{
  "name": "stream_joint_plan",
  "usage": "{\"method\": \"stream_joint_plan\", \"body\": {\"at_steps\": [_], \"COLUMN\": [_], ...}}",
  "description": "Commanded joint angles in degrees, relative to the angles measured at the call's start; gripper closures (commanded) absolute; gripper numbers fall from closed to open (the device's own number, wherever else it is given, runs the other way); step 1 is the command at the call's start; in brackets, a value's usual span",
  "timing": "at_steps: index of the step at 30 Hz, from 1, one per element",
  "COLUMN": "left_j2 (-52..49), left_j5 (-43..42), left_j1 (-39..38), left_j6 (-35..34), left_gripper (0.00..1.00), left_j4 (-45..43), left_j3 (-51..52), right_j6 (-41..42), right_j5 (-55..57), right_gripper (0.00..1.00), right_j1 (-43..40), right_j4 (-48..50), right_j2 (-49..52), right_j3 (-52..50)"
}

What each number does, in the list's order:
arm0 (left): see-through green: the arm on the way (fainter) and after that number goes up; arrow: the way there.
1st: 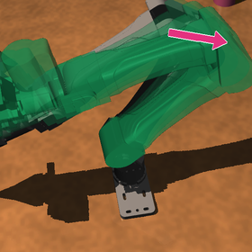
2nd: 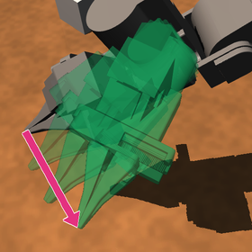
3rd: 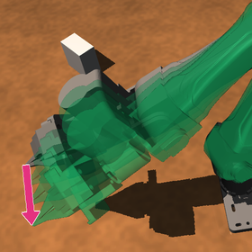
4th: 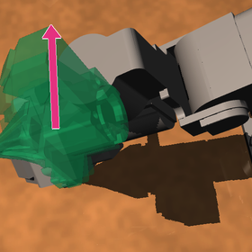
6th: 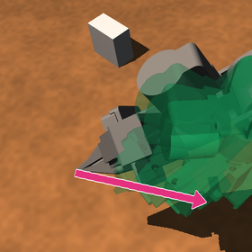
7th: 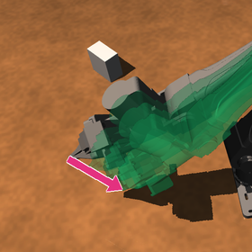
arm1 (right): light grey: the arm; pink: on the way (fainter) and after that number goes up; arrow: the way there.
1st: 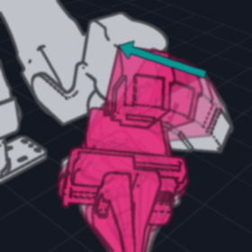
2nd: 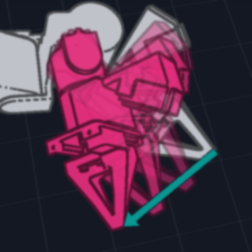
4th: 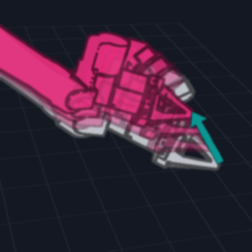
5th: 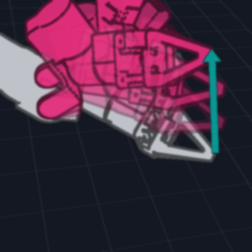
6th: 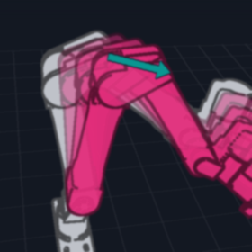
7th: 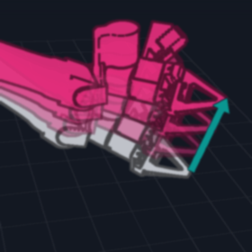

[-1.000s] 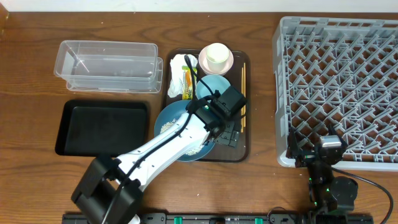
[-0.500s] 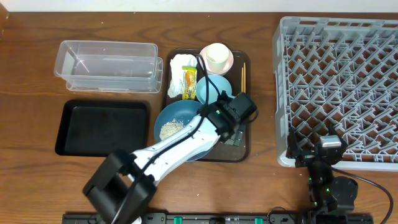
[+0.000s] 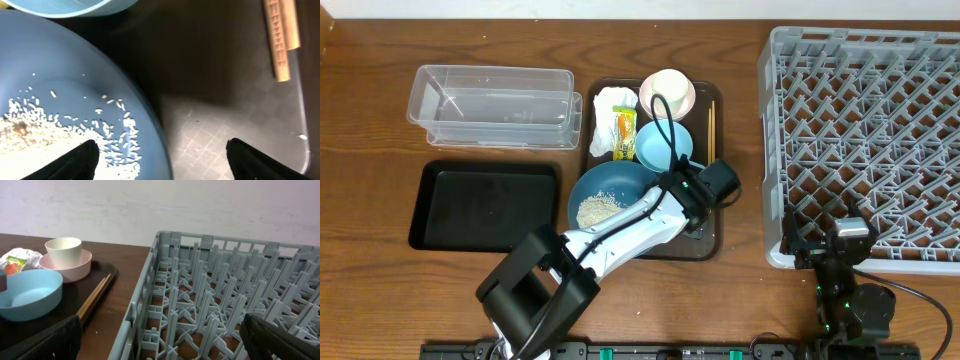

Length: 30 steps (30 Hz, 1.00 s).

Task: Sort waste into correct bins and load items into the dishwasher rack
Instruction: 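Grasp the blue plate rim with the left gripper and lift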

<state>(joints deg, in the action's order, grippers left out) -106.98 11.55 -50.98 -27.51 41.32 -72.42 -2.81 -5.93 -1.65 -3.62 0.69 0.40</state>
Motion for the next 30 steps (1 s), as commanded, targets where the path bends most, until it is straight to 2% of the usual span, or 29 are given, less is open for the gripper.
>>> {"method": "stream_joint_plan", "body": {"at_steps": [1, 5, 12, 20, 25, 30], "left_j2": [-0.5, -1.3, -5.4, -5.5, -4.9, -4.2], "left_j5": [1.3, 2.0, 2.0, 2.8, 3.1, 4.0], "left_j1": [-0.1, -0.1, -0.1, -0.1, -0.1, -0.1], "left_j6": [-0.9, -0.9, -0.9, -0.9, -0.9, -0.9], "left_gripper": [0.18, 0.24, 0.25, 0.32, 0.43, 0.50], "left_j4": [-0.6, -1.1, -1.1, -0.9, -0.7, -0.1], "left_j3": [-0.4, -0.4, -0.3, -0.6, -0.7, -0.7], "right_j6": [-0.7, -0.7, -0.7, -0.7, -0.7, -0.7], "right_j5": [0.1, 0.1, 0.1, 0.1, 0.1, 0.1], "right_gripper": [0.01, 0.01, 0.01, 0.01, 0.01, 0.01], "right_j1": [-0.3, -0.3, -0.3, -0.3, -0.3, -0.3], "right_j4": [-0.2, -0.2, -0.2, -0.2, -0.2, -0.2], "right_j2": [-0.3, -0.3, -0.4, -0.3, -0.3, -0.4], "right_j3": [-0.1, -0.1, -0.1, -0.1, -0.1, -0.1]}}
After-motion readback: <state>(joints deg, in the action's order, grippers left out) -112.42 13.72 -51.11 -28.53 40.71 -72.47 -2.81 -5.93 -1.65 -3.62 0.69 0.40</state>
